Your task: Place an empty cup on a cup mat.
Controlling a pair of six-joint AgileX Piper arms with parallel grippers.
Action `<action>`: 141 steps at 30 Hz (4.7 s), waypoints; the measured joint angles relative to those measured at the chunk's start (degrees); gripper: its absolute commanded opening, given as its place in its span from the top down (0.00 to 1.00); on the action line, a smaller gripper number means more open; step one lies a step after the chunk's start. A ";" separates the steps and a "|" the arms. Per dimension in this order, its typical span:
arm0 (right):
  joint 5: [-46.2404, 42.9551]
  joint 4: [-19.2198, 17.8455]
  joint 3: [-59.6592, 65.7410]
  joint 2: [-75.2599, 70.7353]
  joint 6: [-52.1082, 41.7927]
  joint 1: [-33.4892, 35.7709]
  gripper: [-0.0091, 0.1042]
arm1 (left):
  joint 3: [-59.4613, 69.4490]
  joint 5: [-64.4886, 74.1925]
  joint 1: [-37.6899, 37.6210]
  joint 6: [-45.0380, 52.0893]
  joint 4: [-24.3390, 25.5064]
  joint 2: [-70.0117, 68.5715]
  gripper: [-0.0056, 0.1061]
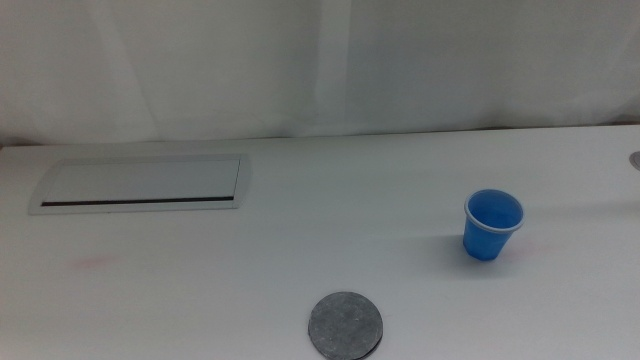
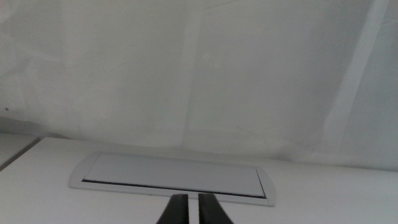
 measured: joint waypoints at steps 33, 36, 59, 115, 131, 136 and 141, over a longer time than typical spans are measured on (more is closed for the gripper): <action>-2.20 15.08 -3.27 0.00 0.21 0.00 0.05 | 0.00 0.00 0.00 0.00 0.00 0.00 0.98; 3.27 15.70 -8.77 0.14 0.21 0.00 0.05 | 0.00 0.00 0.00 0.00 0.00 0.00 0.98; 39.92 13.21 -58.48 46.66 -2.15 0.00 0.05 | 0.00 0.00 0.00 0.00 0.00 0.00 0.98; 43.20 16.32 -74.21 106.86 -12.06 3.21 0.06 | 0.00 0.00 0.00 0.00 0.00 0.00 0.98; 43.02 16.90 -74.21 110.59 -12.06 3.21 0.94 | 0.00 0.00 0.00 0.00 0.00 0.00 0.98; 42.19 17.49 -74.21 110.59 -12.06 3.21 0.94 | 0.00 0.00 0.00 0.00 0.00 0.00 0.98; 41.97 17.73 -74.35 109.33 -12.06 3.21 0.94 | 0.00 0.00 0.00 0.00 0.00 0.00 0.98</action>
